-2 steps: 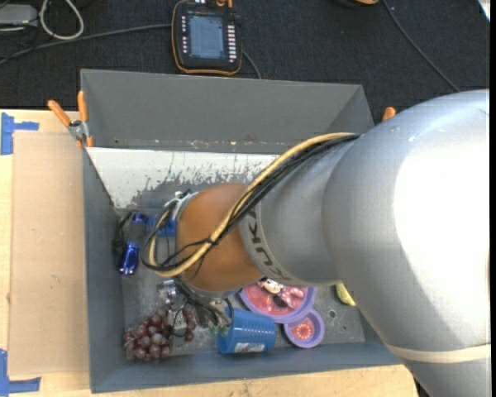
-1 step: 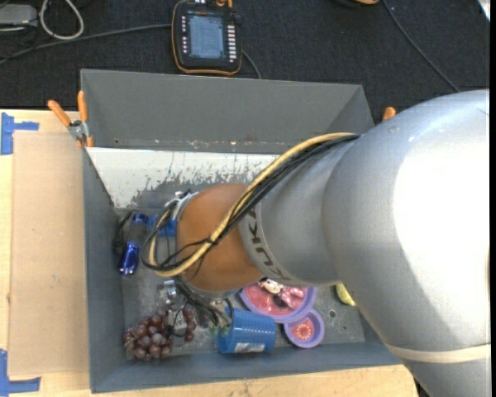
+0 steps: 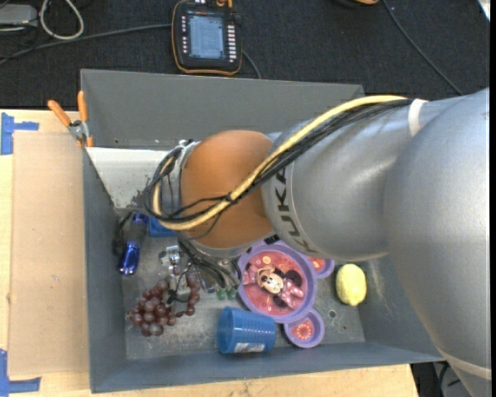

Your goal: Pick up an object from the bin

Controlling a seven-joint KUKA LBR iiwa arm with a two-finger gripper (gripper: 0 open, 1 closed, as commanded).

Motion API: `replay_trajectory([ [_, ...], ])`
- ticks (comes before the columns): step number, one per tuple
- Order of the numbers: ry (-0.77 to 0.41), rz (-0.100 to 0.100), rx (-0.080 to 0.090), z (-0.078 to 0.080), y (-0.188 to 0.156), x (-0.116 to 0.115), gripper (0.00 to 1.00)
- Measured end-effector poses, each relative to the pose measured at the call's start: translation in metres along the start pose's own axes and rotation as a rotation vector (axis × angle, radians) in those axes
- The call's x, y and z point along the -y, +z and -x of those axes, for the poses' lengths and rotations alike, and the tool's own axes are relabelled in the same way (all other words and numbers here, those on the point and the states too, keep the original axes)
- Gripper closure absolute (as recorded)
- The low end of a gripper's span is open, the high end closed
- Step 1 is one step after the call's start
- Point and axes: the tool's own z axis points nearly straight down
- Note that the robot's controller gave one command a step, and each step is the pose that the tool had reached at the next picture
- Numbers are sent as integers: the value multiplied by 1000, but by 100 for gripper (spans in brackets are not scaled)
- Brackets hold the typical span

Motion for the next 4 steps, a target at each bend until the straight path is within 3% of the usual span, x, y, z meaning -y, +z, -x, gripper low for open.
replay_trajectory([
  [1,20,-1,-8,2,-58,-5,100],
  [2,-54,0,-1,19,28,-6,100],
  [3,-52,0,-4,26,28,3,100],
  [4,-149,-9,0,57,90,-11,100],
])
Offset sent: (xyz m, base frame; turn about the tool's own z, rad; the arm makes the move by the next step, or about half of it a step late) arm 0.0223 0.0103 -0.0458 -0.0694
